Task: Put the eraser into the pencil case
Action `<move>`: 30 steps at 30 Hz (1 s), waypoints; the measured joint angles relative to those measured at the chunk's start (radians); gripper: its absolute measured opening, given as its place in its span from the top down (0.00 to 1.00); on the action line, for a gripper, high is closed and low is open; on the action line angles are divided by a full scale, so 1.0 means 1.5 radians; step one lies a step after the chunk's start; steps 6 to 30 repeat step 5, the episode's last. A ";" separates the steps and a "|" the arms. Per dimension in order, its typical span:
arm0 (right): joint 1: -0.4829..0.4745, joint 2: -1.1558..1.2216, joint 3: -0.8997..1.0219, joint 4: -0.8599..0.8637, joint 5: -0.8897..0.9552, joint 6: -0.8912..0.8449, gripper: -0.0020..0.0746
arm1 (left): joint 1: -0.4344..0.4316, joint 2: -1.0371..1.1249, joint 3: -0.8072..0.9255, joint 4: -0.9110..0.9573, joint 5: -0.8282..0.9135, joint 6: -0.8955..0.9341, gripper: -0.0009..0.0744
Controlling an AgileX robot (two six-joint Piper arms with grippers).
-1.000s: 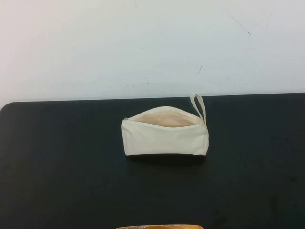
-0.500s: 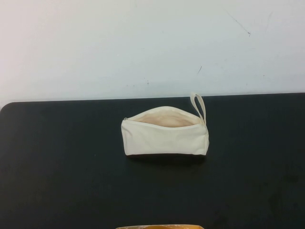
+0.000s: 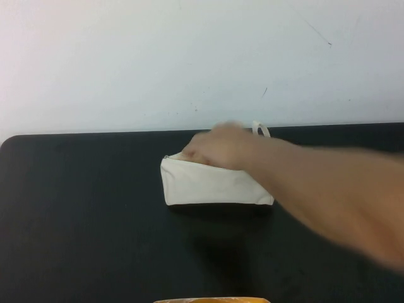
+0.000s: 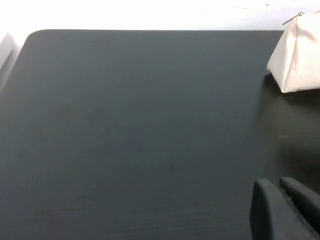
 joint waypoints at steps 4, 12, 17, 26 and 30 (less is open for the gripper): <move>0.000 0.000 0.000 0.000 0.000 0.001 0.97 | 0.000 0.000 0.000 0.000 0.000 0.000 0.99; 0.000 0.000 0.000 0.000 0.000 0.001 0.97 | 0.000 0.000 0.000 0.000 0.000 0.000 0.99; 0.000 0.000 0.000 0.000 0.000 0.001 0.97 | 0.000 0.000 0.000 0.000 0.000 0.000 0.99; 0.000 0.000 0.000 0.000 0.000 0.001 0.97 | 0.000 0.000 0.000 0.000 0.000 0.000 0.99; 0.000 0.000 0.000 0.000 0.000 0.001 0.97 | 0.000 0.000 0.000 0.000 0.000 0.000 0.99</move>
